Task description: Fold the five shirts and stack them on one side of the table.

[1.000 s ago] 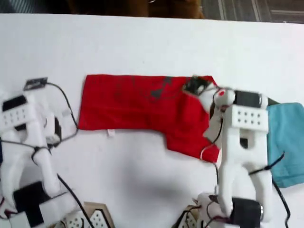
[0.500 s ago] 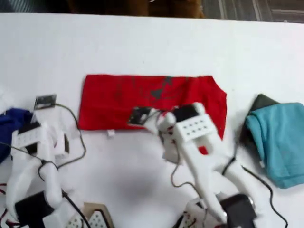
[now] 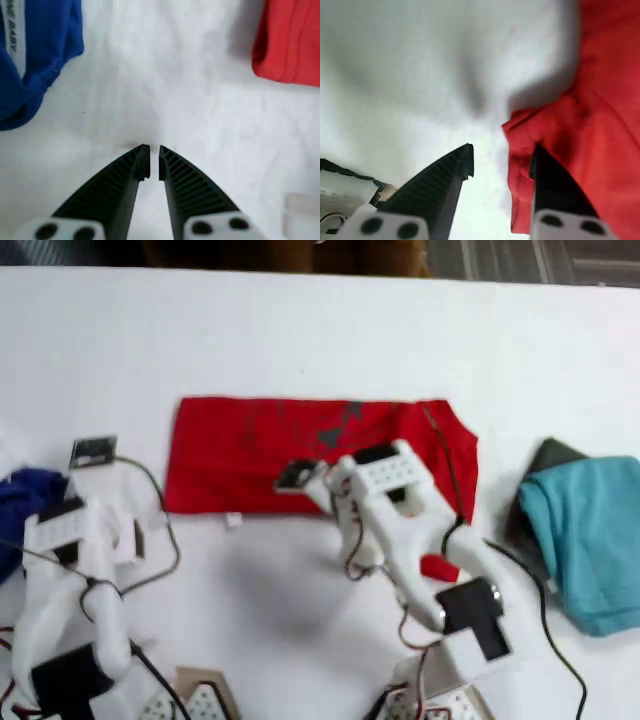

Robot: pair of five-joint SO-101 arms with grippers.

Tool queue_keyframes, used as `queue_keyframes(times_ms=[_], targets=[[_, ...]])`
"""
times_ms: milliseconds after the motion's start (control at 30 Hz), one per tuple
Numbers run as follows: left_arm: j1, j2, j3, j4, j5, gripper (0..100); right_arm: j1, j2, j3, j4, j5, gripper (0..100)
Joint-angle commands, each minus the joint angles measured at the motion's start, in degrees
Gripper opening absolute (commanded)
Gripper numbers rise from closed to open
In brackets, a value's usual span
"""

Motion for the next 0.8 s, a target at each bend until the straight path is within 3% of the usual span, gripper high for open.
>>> queue_keyframes(times_ms=[0, 300, 767], targets=[[-0.35, -1.67, 0.13, -0.53, -0.18, 6, 1.36, 2.68, -3.96, -0.04, 0.00, 15.1], [-0.35, -1.67, 0.13, -0.53, -0.09, 6, 1.45, 7.43, -9.49, 1.89, 0.00, 1.2], [-0.35, -1.67, 0.22, -0.53, 0.00, 6, 9.71, 7.52, -25.76, 9.63, 0.09, 1.8]])
